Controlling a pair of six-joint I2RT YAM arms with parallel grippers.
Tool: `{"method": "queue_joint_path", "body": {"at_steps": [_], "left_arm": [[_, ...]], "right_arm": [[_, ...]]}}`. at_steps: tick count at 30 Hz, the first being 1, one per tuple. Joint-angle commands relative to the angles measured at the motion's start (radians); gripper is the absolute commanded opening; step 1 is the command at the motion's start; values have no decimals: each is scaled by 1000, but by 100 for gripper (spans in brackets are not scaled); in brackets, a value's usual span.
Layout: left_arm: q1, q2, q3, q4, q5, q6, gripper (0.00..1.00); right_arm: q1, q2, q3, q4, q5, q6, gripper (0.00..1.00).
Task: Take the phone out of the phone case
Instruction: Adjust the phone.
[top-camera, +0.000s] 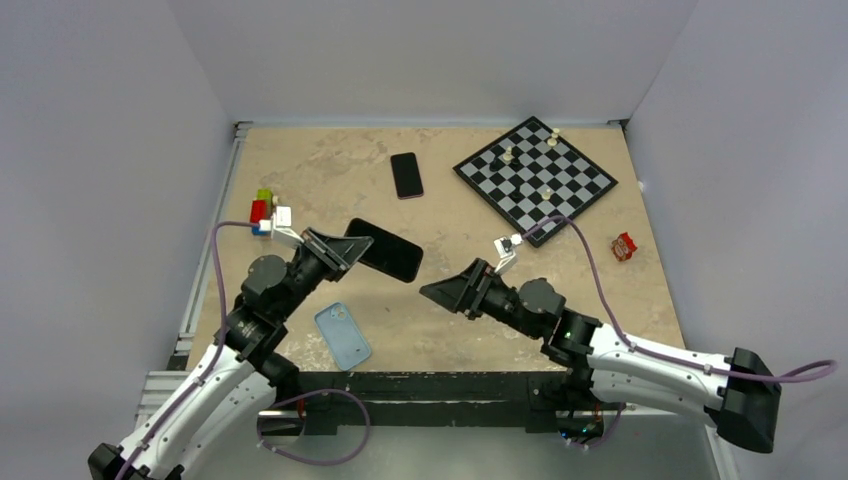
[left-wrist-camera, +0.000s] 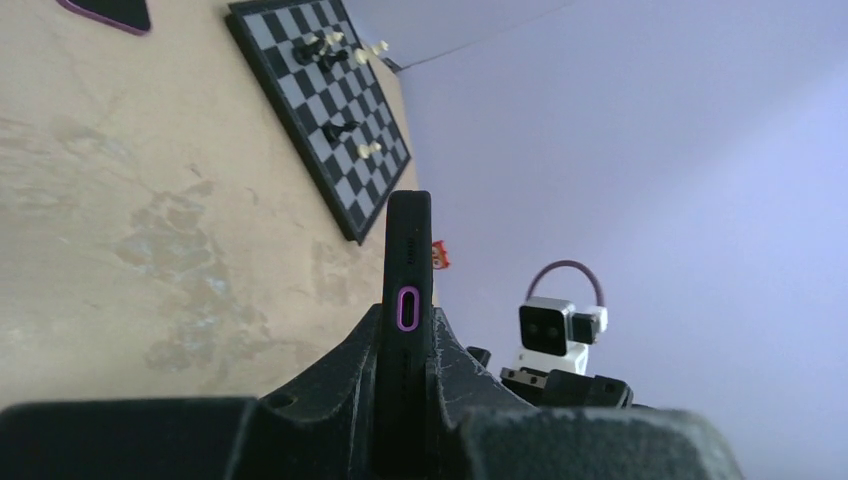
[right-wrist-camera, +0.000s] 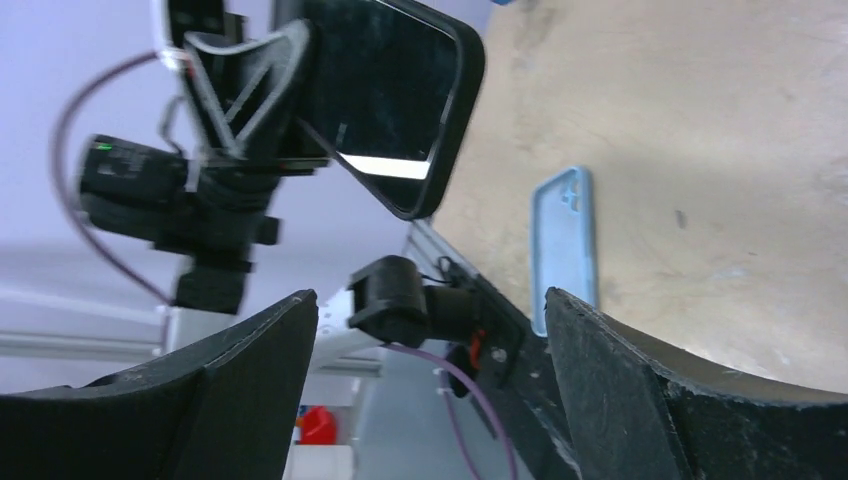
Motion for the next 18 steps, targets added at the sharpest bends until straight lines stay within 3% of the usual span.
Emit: {"method": "queue_joint_path", "body": {"at_steps": [1, 5, 13, 18], "left_arm": [[3, -10, -49, 278, 85, -218, 0], [3, -2, -102, 357, 110, -315, 0], [2, -47, -132, 410, 80, -360, 0], [1, -59, -158, 443, 50, -373, 0]], "right_arm": [[-5, -23, -34, 337, -33, 139, 90], [-6, 45, -45, 513, -25, 149, 89], [-7, 207, 49, 495, 7, 202, 75], [-8, 206, 73, 432, 25, 173, 75]]}}
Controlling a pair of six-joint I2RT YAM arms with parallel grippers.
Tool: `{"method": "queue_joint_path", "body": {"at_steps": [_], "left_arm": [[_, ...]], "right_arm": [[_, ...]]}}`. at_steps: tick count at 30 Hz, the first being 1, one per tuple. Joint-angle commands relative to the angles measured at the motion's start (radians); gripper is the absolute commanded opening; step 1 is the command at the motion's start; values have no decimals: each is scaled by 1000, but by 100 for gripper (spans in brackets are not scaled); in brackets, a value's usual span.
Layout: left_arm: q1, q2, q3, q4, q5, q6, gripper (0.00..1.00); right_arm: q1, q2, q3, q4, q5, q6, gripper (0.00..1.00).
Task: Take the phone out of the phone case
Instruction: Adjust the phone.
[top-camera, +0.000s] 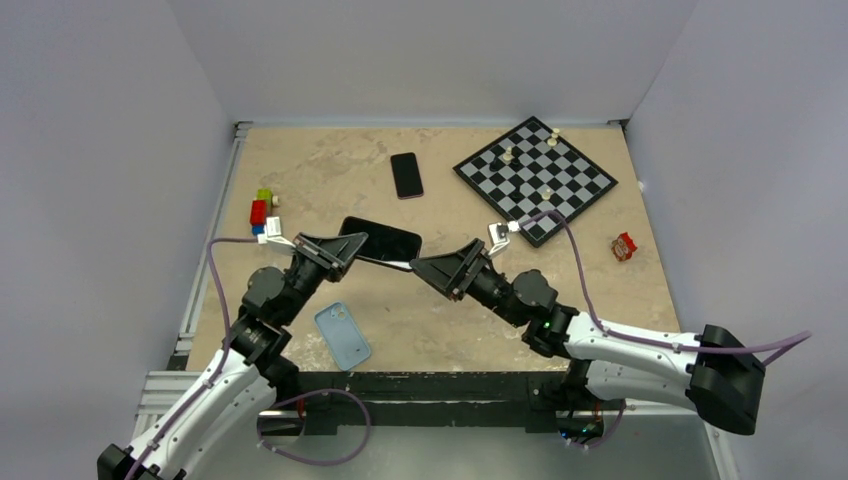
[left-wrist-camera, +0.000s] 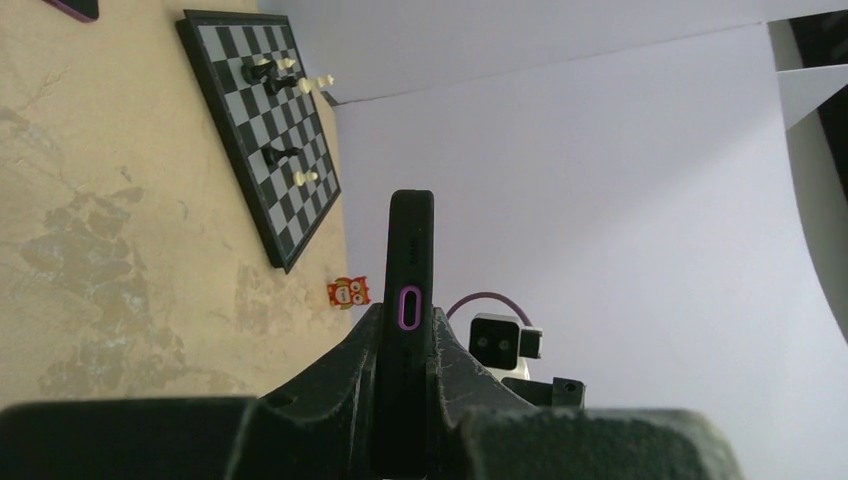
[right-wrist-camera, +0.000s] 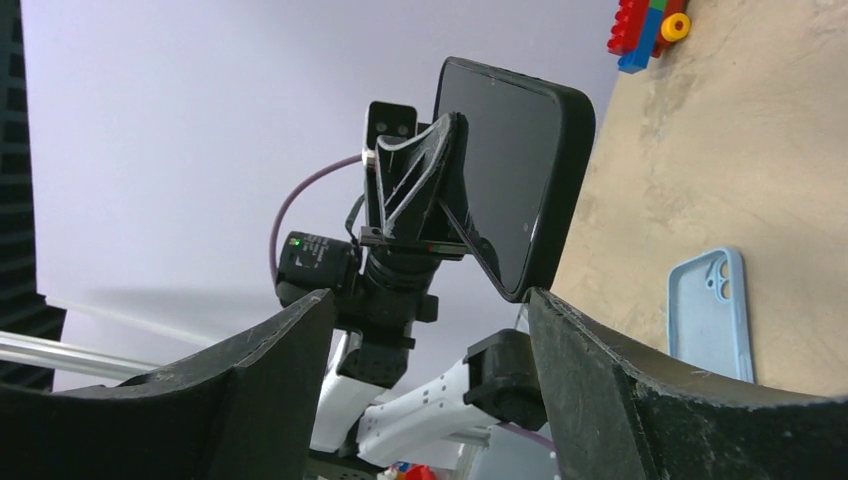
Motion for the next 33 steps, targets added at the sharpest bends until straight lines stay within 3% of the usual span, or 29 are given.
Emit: {"method": "queue_joint_path", "body": {"at_steps": [1, 11, 16, 17, 21, 25, 28, 29, 30, 32, 33], "left_arm": [[-20, -23, -5, 228, 52, -102, 0], [-19, 40, -7, 309, 39, -115, 0], [-20, 74, -11, 368, 63, -135, 0], [-20, 77, -13, 375, 65, -142, 0], [-20, 72, -17, 384, 49, -146, 0], [-20, 81, -20, 380, 41, -121, 0], [-20, 83, -37, 368, 36, -102, 0], [-20, 82, -41, 346, 49, -99, 0], [-19, 79, -36, 297, 67, -106, 10], [-19, 62, -14, 115, 106, -112, 60], [-18, 50, 9, -9, 123, -90, 92]], "right_arm": [[10, 10, 67, 2, 1, -7, 75], [-5, -1, 122, -121, 30, -46, 76], [-71, 32, 111, -21, -37, -48, 72], [-86, 43, 114, -8, -41, -56, 68], [-120, 116, 127, 97, -75, -61, 36], [-122, 216, 176, 226, -148, -76, 27], [-129, 266, 191, 271, -170, -80, 4], [-136, 275, 188, 283, -173, -77, 0], [-147, 280, 183, 286, -177, -76, 0], [-176, 278, 179, 278, -205, -99, 0], [-197, 271, 184, 255, -229, -135, 0]]}}
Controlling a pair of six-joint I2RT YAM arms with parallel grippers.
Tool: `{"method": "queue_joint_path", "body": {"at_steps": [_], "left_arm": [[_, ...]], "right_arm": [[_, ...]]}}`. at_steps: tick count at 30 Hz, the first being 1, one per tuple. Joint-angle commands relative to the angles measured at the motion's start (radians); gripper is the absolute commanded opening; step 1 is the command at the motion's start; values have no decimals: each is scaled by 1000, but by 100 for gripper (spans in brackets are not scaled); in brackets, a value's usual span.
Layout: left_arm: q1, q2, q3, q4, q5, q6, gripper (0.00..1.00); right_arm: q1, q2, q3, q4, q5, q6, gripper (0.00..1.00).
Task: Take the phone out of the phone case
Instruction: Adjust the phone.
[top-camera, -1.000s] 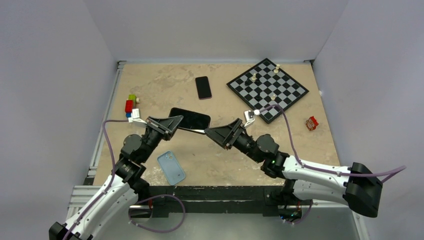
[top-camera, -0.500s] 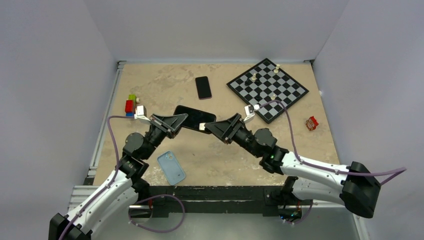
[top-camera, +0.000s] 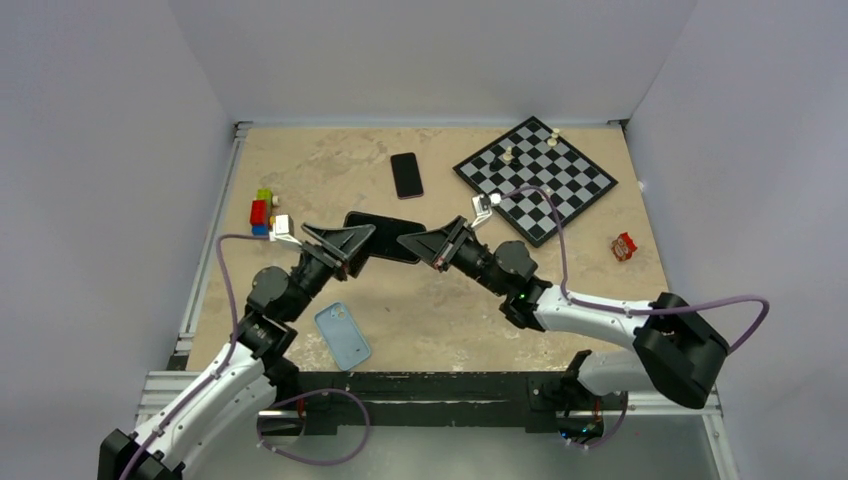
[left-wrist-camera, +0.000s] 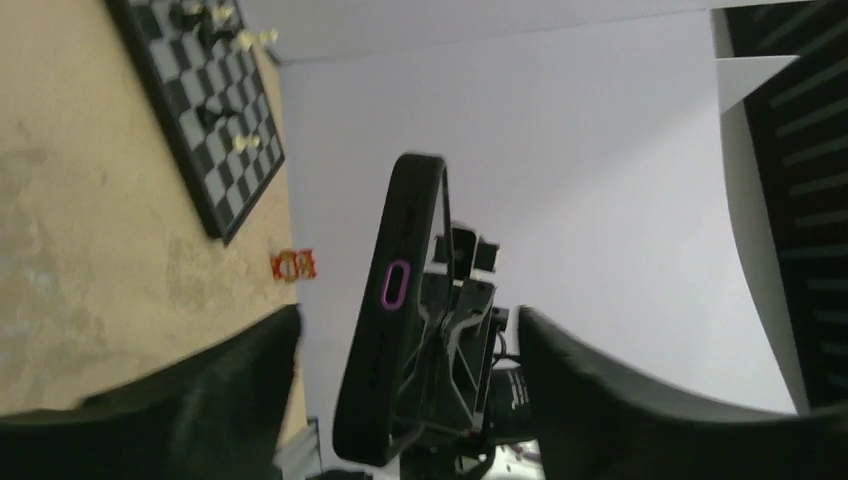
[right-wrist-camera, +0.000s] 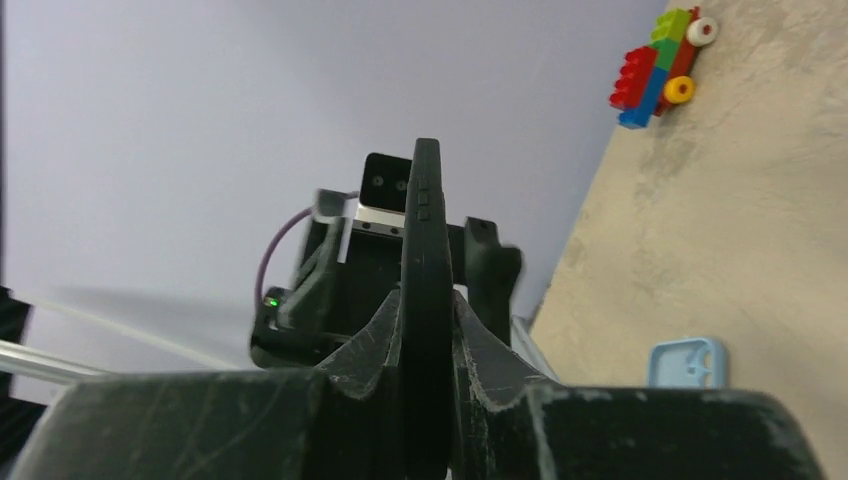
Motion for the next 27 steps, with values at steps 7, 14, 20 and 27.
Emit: {"method": "queue_joint_path", "body": {"at_steps": [7, 14, 20, 27], "left_arm": [[-4, -70, 337, -1019, -49, 489, 100], [-3, -1, 459, -946, 152, 914, 89], [-4, 272, 649, -1044, 384, 1152, 88], [-1, 378, 692, -1108, 485, 1335, 90]], "right_arm": [[-150, -62, 276, -687, -163, -591, 0], [-200, 22, 471, -1091, -421, -946, 0], [-233, 130, 630, -1234, -669, -1100, 0], [-245, 156, 696, -1316, -850, -1259, 0]]}}
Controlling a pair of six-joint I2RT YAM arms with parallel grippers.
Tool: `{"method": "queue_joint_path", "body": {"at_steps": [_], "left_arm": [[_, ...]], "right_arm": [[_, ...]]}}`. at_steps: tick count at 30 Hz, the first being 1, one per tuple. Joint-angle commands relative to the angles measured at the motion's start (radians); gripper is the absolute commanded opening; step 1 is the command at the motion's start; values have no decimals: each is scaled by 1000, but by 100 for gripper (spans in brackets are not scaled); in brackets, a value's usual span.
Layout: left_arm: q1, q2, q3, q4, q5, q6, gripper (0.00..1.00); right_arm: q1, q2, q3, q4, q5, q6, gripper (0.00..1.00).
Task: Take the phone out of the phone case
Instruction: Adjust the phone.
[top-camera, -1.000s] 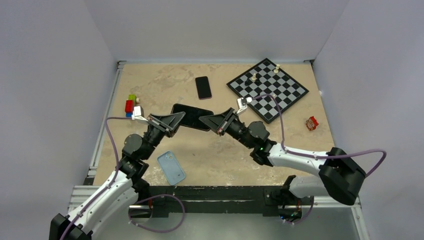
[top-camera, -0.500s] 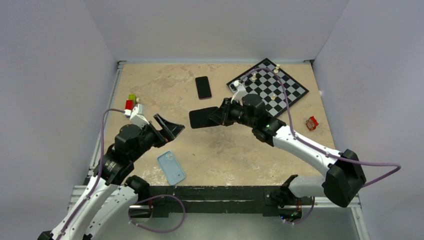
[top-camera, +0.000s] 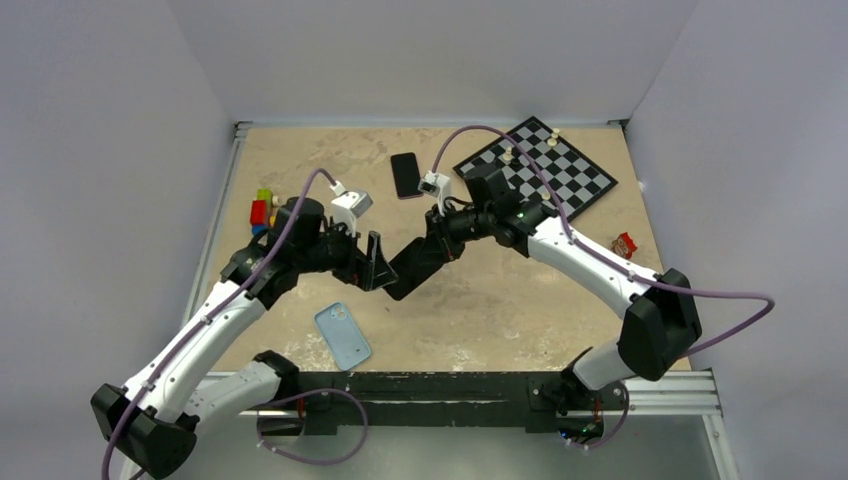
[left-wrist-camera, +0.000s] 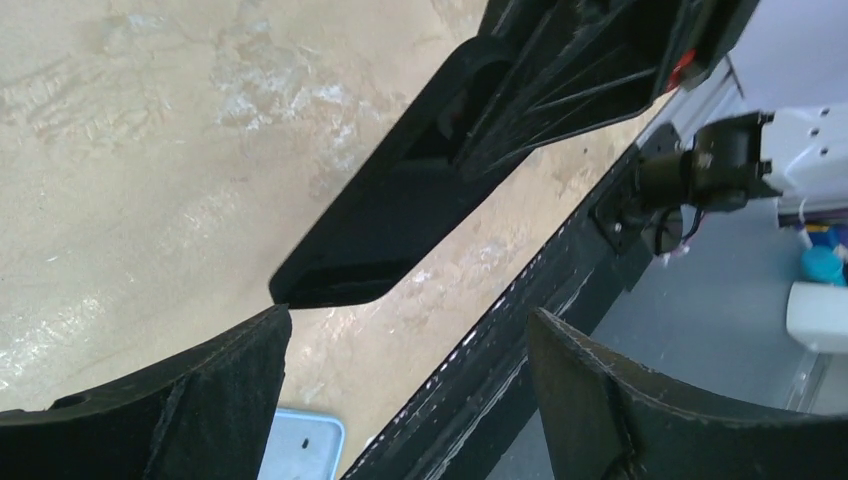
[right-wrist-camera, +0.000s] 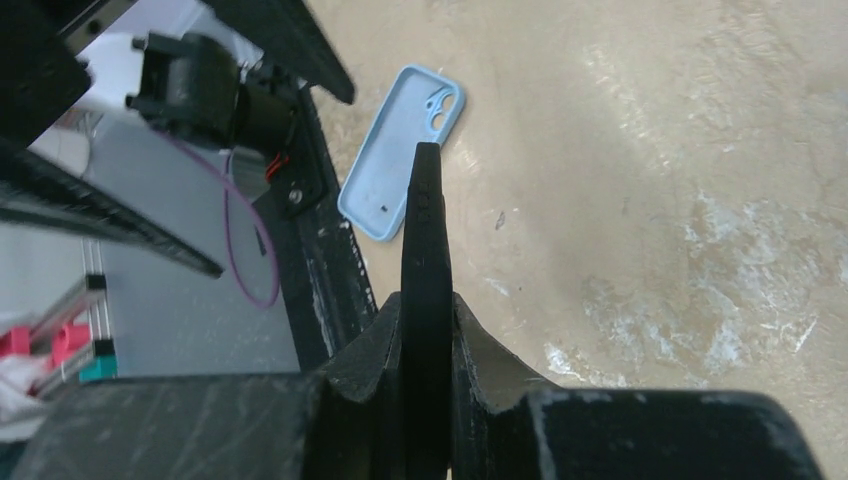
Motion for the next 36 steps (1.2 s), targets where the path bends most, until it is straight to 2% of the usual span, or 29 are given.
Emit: {"method": "queue_joint_path", "body": {"at_steps": [1, 6, 12, 16, 18, 22, 26, 29, 32, 34, 35, 36], "left_arm": [[4, 37, 56, -59, 119, 208, 88], [2, 107, 43, 21, 362, 200, 77], [3, 155, 67, 8, 350, 205, 61], [4, 105, 82, -17, 272, 205, 60], [4, 76, 63, -1, 282, 205, 61], [3, 107, 43, -14, 413, 232, 61], [4, 145, 31, 15, 572, 251, 53], [4, 154, 44, 16, 642, 281, 41], [4, 132, 54, 18, 613, 278, 7], [4, 82, 11, 125, 570, 184, 0], [4, 58, -15, 191, 540, 129, 0], [4, 36, -40, 261, 517, 60, 0]], "right_arm": [[-11, -44, 93, -56, -216, -159, 0], [-24, -69, 95, -74, -311, -204, 0], [-25, -84, 112, -125, -430, -264, 0], [-24, -88, 97, -100, -432, -248, 0], [-24, -83, 95, -76, -445, -229, 0], [-24, -71, 98, -3, -472, -177, 0], [-23, -60, 101, 67, -518, -115, 0], [-23, -62, 86, 141, -538, -66, 0], [-25, -51, 96, 138, -518, -51, 0], [-25, -44, 103, 133, -478, -27, 2], [-25, -48, 96, 153, -439, 12, 11], [-27, -58, 72, 211, -393, 74, 25]]}}
